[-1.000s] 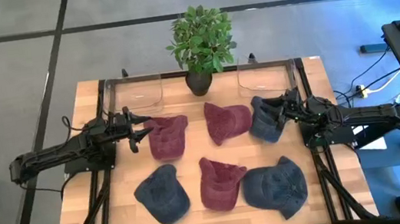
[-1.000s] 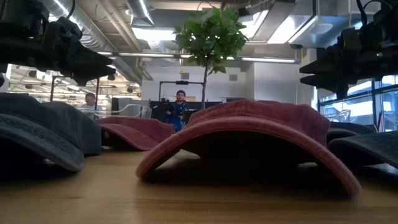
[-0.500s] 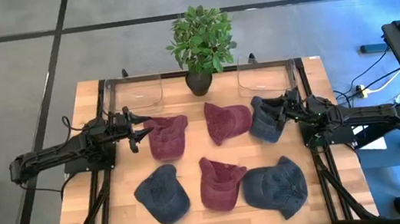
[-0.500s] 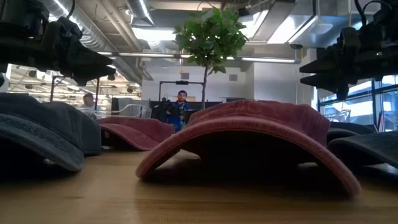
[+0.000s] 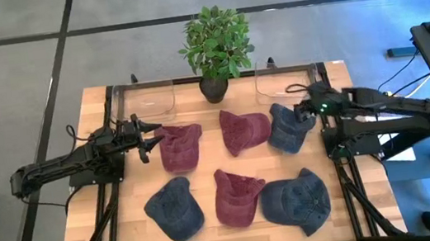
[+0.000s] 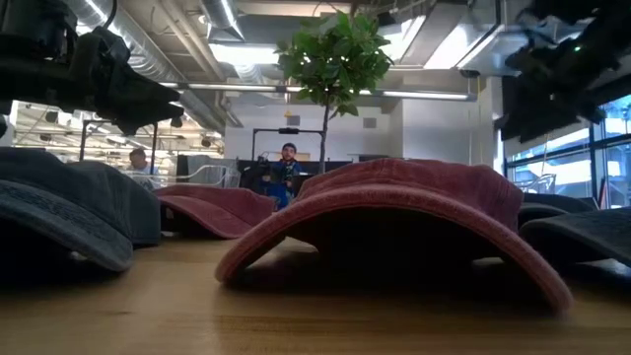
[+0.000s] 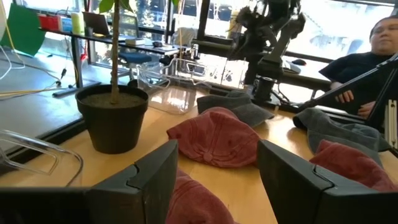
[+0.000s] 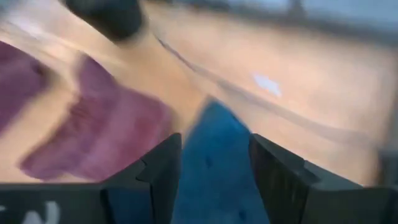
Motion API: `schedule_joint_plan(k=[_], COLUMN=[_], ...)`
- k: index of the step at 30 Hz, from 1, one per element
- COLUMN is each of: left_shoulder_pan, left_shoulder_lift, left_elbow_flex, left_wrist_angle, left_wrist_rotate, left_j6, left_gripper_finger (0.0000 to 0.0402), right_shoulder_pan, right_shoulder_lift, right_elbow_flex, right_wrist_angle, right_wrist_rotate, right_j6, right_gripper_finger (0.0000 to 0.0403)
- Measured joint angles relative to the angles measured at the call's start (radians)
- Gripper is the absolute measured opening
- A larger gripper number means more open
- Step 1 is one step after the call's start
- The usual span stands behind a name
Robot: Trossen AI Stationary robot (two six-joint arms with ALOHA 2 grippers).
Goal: Pick & Place hat
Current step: Put the top black cap into the right transparent bin
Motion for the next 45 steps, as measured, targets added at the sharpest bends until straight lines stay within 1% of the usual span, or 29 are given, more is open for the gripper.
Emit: schedule_joint_plan(k=[3, 6, 9, 12, 15, 17, 19, 23, 26, 30, 34, 38, 42, 45], left_shoulder_pan=[0.0, 0.0, 0.0, 0.0, 0.0, 0.0, 0.0, 0.0, 0.0, 0.0, 0.0, 0.0, 0.0, 0.0], left_shoulder_lift=[0.0, 0.0, 0.0, 0.0, 0.0, 0.0, 0.0, 0.0, 0.0, 0.0, 0.0, 0.0, 0.0, 0.0], left_elbow_flex=[0.0, 0.0, 0.0, 0.0, 0.0, 0.0, 0.0, 0.0, 0.0, 0.0, 0.0, 0.0, 0.0, 0.0], left_wrist_angle=[0.0, 0.0, 0.0, 0.0, 0.0, -0.001, -0.001, -0.001, -0.001, -0.001, -0.001, -0.002, -0.002, -0.002], left_wrist_rotate=[-0.041, -0.082, -0.105, -0.105, -0.105, -0.105, -0.105, -0.105, -0.104, -0.1, -0.099, -0.098, -0.098, -0.098], left_j6=[0.0, -0.02, -0.044, -0.045, -0.045, -0.045, -0.045, -0.045, -0.045, -0.048, -0.063, -0.063, -0.063, -0.062], left_gripper_finger=[0.0214, 0.0214, 0.0214, 0.0214, 0.0214, 0.0214, 0.0214, 0.0214, 0.0214, 0.0214, 0.0214, 0.0214, 0.0214, 0.0214], right_shoulder_pan=[-0.049, -0.083, -0.105, -0.128, -0.155, -0.172, -0.183, -0.192, -0.2, -0.212, -0.212, -0.22, -0.22, -0.22], right_shoulder_lift=[0.114, 0.204, 0.284, 0.349, 0.406, 0.445, 0.484, 0.56, 0.617, 0.694, 0.768, 0.829, 0.848, 0.847], right_elbow_flex=[0.016, 0.016, 0.008, 0.008, 0.008, 0.008, 0.007, 0.006, 0.006, 0.006, 0.006, 0.015, 0.017, 0.017], right_wrist_angle=[-0.012, -0.005, -0.005, -0.004, 0.0, 0.002, 0.003, 0.069, 0.142, 0.147, 0.163, 0.165, 0.167, 0.173], right_wrist_rotate=[-0.069, -0.15, -0.204, -0.213, -0.199, -0.178, -0.176, -0.171, -0.168, -0.163, -0.126, -0.144, -0.151, -0.161], right_j6=[0.055, 0.029, 0.01, -0.021, -0.043, -0.019, -0.059, -0.108, -0.13, -0.134, -0.154, -0.156, -0.158, -0.158], right_gripper_finger=[0.0188, 0.0188, 0.0191, 0.0209, 0.0242, 0.0263, 0.0279, 0.0291, 0.0287, 0.0272, 0.0254, 0.0236, 0.0213, 0.0182])
